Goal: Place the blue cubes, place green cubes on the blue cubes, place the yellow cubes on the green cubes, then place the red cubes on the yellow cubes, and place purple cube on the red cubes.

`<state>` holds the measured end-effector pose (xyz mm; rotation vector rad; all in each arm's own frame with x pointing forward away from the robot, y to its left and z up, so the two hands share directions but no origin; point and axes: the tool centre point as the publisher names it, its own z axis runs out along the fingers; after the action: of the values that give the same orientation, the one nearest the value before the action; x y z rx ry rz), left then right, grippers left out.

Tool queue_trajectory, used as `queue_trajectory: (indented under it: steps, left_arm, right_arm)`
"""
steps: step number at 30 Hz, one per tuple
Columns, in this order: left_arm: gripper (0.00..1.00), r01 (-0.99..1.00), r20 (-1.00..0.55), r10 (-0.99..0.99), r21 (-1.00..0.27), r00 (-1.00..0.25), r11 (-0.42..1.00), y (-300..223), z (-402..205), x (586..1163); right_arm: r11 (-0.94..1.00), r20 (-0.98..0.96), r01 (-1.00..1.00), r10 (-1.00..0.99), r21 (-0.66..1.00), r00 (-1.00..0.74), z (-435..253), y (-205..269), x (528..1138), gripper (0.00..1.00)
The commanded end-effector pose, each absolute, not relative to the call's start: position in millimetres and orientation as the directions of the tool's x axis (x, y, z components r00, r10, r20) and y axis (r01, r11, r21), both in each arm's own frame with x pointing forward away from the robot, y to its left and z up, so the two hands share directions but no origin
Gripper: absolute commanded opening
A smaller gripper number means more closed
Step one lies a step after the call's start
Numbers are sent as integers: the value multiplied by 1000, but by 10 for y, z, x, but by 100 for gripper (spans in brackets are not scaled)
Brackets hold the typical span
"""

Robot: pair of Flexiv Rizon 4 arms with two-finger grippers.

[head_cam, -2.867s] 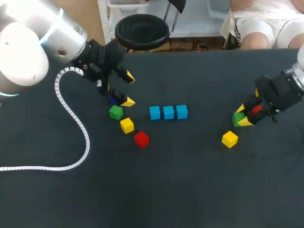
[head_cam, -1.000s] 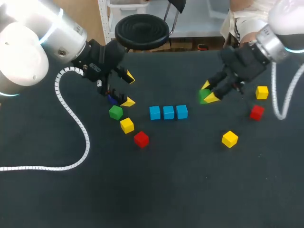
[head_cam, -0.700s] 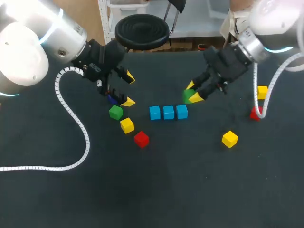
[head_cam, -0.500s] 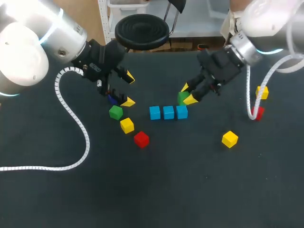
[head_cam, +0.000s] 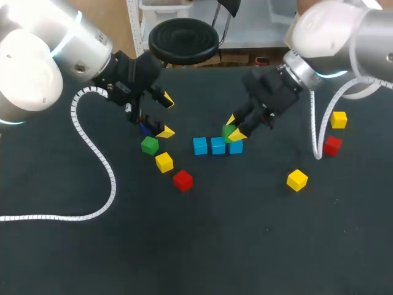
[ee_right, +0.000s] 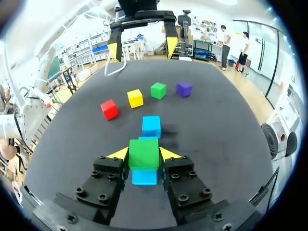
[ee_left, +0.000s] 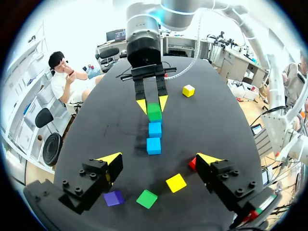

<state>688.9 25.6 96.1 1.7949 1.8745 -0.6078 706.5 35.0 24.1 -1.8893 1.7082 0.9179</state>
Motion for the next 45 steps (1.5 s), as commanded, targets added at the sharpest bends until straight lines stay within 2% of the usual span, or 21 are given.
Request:
queue_trajectory:
  steps: [1,45]
  left_arm:
    - [100,999,-611,791,3,-32,43,257,963,6904]
    - [100,999,-611,791,3,-32,43,257,963,6904]
  right_arm:
    - [-145,-705,-983,-709,111,25,220,378,7039,0]
    - [-148,-676,-985,-735,85,52,253,394,7057,0]
